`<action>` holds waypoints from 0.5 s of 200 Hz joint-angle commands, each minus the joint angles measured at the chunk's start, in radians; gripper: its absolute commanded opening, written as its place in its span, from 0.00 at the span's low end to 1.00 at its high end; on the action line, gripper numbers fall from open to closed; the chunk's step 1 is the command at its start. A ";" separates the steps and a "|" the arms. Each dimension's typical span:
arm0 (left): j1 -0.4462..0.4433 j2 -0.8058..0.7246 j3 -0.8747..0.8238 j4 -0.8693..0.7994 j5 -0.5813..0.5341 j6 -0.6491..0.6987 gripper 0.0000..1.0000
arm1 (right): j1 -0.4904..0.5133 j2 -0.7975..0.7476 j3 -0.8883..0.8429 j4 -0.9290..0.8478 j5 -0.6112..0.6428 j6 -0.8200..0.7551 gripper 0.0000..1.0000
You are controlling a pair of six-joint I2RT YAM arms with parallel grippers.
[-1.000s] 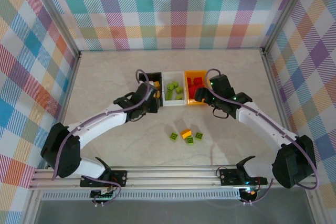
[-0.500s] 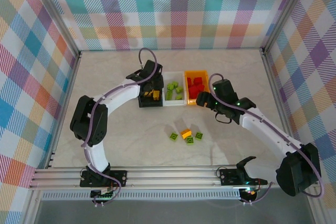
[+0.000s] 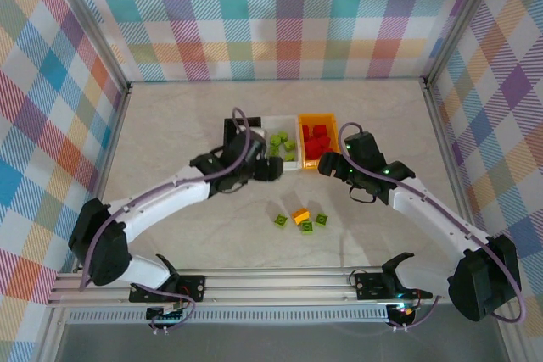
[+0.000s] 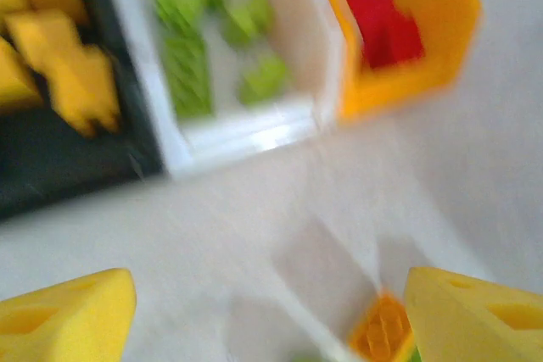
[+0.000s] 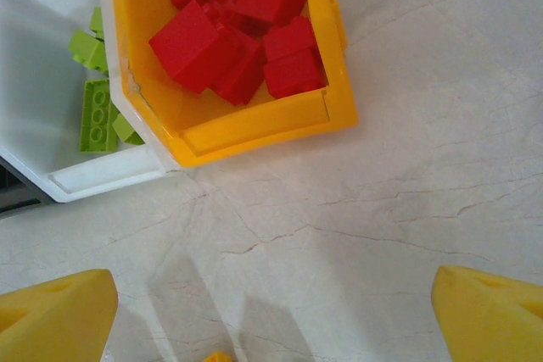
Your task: Sort the legos into containers by color
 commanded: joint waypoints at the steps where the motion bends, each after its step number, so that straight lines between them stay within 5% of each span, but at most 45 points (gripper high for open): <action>1: -0.109 0.003 -0.083 -0.046 0.105 -0.023 0.83 | -0.005 -0.007 -0.020 0.006 -0.005 0.018 0.95; 33: -0.250 0.070 -0.110 -0.029 0.082 -0.035 0.82 | -0.005 -0.006 -0.023 0.007 -0.001 0.021 0.95; 100: -0.260 0.219 -0.078 -0.026 -0.052 0.031 0.73 | -0.006 -0.017 -0.013 -0.003 0.011 0.012 0.96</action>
